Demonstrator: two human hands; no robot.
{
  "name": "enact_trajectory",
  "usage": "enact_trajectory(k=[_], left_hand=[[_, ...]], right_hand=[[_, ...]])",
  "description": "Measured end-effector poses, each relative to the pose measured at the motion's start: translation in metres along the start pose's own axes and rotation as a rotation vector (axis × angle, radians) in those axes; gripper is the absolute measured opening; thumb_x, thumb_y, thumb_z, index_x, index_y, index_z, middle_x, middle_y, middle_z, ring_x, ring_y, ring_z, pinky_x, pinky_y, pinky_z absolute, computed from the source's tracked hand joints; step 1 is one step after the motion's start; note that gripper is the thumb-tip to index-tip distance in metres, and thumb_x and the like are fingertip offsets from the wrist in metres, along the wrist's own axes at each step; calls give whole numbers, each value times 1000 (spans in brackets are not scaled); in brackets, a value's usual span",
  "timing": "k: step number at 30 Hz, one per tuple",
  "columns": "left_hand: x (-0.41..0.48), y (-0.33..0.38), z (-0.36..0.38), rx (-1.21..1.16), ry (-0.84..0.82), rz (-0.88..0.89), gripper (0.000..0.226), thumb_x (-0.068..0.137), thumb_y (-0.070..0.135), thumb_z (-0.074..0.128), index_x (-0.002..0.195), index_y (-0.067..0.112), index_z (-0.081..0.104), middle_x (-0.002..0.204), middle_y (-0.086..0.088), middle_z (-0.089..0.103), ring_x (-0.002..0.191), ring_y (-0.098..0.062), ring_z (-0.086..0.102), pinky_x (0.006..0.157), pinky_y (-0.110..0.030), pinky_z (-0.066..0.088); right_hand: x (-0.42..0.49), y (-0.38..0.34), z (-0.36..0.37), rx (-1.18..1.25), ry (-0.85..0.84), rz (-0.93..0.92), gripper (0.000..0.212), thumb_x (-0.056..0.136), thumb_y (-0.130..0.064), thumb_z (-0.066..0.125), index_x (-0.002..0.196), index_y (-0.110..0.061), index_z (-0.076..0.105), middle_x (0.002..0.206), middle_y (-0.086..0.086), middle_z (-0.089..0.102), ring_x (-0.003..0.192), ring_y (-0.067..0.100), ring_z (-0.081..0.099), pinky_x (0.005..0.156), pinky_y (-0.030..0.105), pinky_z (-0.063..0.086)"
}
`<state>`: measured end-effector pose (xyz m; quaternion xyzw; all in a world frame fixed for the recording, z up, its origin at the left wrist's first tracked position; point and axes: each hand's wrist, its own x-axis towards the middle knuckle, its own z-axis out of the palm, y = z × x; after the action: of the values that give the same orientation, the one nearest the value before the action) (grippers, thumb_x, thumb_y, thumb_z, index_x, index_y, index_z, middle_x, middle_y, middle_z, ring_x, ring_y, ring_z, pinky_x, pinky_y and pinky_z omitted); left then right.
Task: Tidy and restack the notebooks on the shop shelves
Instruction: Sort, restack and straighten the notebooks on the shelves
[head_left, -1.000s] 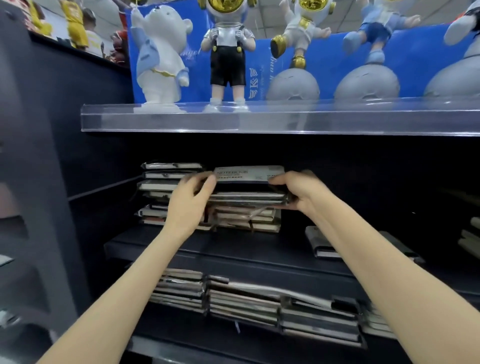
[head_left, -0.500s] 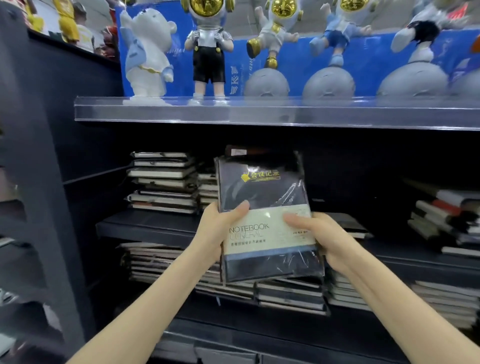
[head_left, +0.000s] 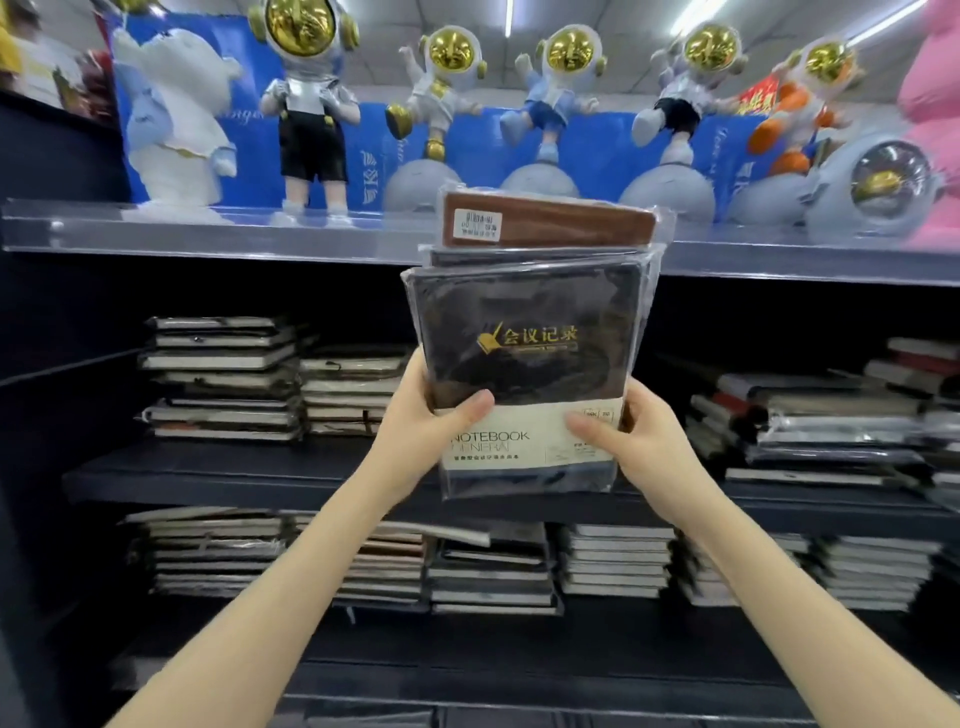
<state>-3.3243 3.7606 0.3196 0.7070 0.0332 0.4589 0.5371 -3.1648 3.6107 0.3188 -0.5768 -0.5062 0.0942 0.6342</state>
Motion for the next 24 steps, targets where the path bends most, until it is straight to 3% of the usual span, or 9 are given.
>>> enact_trajectory(k=[5,9,13,17,21,24], left_hand=[[25,-22,10,22,20,-64,60,78,24,71,130,21,41,119,6,61,110,-7,58,83,-15,49],[21,-35,18,-23,73,-44,79,71,31,80,136,29,35,119,8,62,105,1,61,92,-22,50],[26,-34,28,-63,132,-20,67,71,36,76,129,34,44,118,12,63,108,1,59,93,-23,47],[39,-44,24,-43,128,-62,82,68,46,80,138,29,40,126,10,60,117,-4,54,101,-28,43],[38,-57,20,49,47,-88,99,62,41,86,143,31,29,131,9,56,119,-2,53,97,-21,46],[39,-56,19,77,35,-73,92,62,28,81,139,27,31,125,8,58,110,4,56,86,-12,48]], right_hand=[[25,22,-5,-50,-37,72,35,82,-17,72,112,-23,56,108,-8,68,103,9,65,75,15,52],[16,31,2,21,-57,76,50,85,-20,67,126,-28,41,113,-18,59,94,-16,58,70,1,43],[24,26,8,137,49,-33,63,77,-31,66,133,-28,37,119,-12,61,104,-7,59,84,13,47],[39,30,7,153,50,-11,66,74,-41,68,132,-39,37,128,-15,57,118,2,54,99,26,44],[40,39,2,127,-18,11,75,75,-40,68,141,-31,34,130,-15,56,117,-3,53,99,22,43],[39,40,4,109,-17,8,63,78,-35,67,132,-39,36,125,-18,57,109,-10,55,87,11,46]])
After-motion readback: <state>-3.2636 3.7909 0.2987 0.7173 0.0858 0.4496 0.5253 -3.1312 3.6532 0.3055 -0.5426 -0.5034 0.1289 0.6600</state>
